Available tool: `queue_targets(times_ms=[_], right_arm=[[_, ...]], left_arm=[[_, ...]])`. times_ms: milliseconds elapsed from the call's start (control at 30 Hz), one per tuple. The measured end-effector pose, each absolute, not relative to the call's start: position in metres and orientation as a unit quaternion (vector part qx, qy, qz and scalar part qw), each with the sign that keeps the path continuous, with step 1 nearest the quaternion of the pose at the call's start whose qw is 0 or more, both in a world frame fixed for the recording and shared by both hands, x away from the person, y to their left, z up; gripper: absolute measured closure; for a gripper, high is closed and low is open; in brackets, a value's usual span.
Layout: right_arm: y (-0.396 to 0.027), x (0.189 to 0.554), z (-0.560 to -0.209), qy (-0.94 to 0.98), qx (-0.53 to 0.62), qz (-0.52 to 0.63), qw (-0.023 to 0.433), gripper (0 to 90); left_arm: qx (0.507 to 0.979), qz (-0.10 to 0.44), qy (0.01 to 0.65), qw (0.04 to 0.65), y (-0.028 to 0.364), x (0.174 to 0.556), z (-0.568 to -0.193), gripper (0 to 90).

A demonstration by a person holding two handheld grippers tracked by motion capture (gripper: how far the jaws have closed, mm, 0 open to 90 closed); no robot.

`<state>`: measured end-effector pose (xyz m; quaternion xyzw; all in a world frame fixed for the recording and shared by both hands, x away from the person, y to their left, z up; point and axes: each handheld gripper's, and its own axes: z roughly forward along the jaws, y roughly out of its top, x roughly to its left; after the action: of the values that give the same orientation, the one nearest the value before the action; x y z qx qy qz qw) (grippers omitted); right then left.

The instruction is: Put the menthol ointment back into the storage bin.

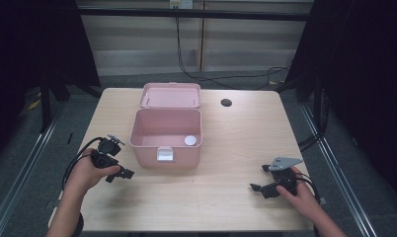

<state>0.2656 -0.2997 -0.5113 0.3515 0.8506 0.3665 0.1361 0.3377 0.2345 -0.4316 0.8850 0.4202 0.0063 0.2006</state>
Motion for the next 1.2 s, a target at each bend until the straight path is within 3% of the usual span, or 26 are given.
queue_targets(times_ms=[800,1200], right_arm=[[-0.300,0.265,-0.511,0.850,0.352,0.366,0.136,11.0],[-0.300,0.265,-0.511,0.850,0.354,0.365,0.138,11.0]], left_arm=[[0.882,0.044,0.396,0.251,0.230,0.323,-0.482,19.9],[0.881,0.080,0.376,0.276,0.231,0.314,-0.489,15.0]])
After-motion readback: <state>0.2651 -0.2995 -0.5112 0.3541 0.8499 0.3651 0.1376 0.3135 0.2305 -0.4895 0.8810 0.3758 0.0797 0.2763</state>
